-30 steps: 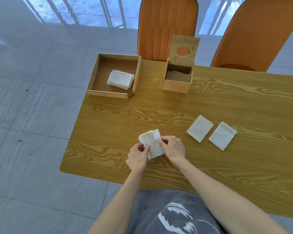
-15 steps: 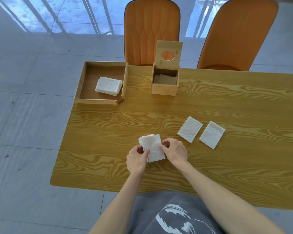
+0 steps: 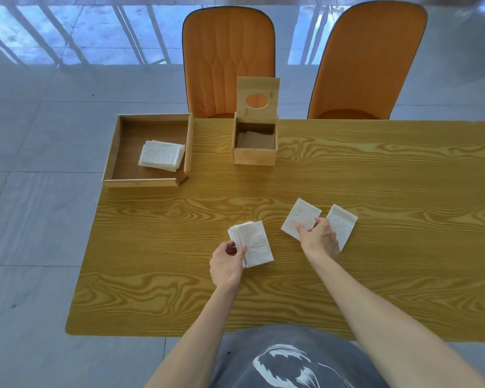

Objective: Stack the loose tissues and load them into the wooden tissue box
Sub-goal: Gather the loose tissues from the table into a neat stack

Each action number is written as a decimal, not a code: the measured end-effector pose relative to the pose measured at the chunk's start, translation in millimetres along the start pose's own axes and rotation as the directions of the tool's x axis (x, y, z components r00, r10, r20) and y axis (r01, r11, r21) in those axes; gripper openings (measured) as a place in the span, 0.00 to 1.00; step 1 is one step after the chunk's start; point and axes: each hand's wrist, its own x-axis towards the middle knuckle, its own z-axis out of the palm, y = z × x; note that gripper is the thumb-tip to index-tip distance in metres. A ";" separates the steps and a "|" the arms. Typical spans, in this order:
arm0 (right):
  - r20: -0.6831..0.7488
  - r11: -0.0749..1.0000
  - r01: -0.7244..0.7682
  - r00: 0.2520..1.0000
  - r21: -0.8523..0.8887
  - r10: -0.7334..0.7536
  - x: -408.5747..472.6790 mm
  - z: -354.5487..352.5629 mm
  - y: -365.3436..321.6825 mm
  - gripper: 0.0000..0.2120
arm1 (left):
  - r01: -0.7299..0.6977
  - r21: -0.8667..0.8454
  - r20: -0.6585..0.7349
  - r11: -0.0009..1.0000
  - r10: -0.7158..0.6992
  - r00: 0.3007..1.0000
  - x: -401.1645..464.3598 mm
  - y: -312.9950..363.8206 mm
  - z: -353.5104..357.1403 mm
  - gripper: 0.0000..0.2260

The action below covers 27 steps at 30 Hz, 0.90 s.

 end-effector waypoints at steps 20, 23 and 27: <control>0.013 0.997 -0.030 0.999 0.073 0.029 -6.3 -0.6 -6.9 0.09 | -0.044 0.029 0.000 0.999 0.044 0.999 1.6 -2.4 1.1 0.13; -0.011 0.991 0.045 0.999 0.126 -0.044 -9.4 -0.3 -5.2 0.06 | -0.045 0.046 -0.012 0.998 0.046 0.999 2.7 -3.4 2.3 0.13; -0.034 0.947 0.160 0.987 0.279 -0.157 -12.7 -1.2 -4.0 0.09 | -0.053 0.046 -0.021 0.998 0.054 0.998 2.5 -2.4 3.4 0.13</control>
